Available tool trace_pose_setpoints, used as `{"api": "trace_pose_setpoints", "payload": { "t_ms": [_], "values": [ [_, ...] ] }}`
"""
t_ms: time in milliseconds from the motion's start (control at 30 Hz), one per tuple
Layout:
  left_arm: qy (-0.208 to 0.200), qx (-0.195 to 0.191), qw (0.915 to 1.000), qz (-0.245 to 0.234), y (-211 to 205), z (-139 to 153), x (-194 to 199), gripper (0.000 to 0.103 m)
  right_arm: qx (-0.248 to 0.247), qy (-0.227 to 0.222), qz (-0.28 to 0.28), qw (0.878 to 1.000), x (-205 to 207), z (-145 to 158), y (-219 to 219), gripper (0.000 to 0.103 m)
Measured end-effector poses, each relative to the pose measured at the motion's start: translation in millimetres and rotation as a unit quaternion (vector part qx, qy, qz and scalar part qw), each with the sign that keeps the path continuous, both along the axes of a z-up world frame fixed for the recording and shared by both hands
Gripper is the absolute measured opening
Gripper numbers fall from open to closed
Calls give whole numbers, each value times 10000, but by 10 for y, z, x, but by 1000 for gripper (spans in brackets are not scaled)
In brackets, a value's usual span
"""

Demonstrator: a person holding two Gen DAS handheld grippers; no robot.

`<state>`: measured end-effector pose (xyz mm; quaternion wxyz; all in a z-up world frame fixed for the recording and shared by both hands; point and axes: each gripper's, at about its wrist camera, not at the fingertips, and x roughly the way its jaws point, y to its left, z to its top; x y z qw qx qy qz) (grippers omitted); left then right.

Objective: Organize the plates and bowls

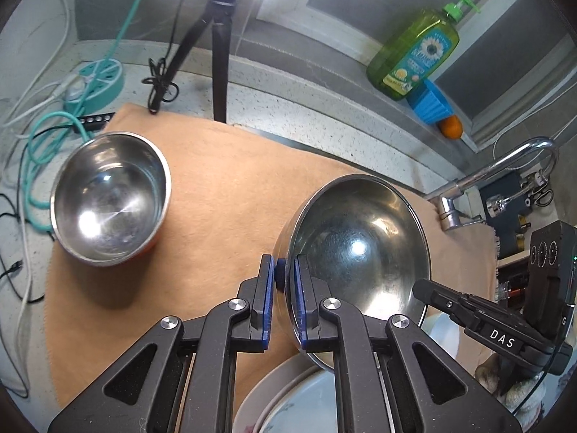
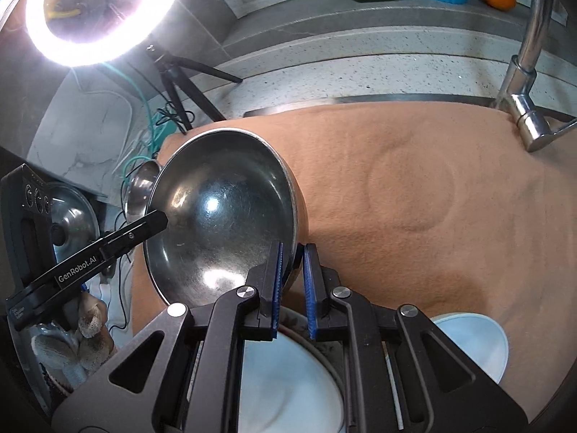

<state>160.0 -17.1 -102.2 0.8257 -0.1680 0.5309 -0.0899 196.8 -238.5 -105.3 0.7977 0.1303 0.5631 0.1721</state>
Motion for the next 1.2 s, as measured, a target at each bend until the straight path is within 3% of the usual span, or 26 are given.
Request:
{"api": "trace_pose_setpoints", "payload": {
  "t_ms": [767,1200],
  "values": [
    [283,123,9995,-115,-128,-253,169,9,-173,103,-135,9997,111,-232,-66,11],
    [285,103,9993,-215,-136,-234,185,9,-267,151,-155,9994,116,-268,-71,13]
  ]
}}
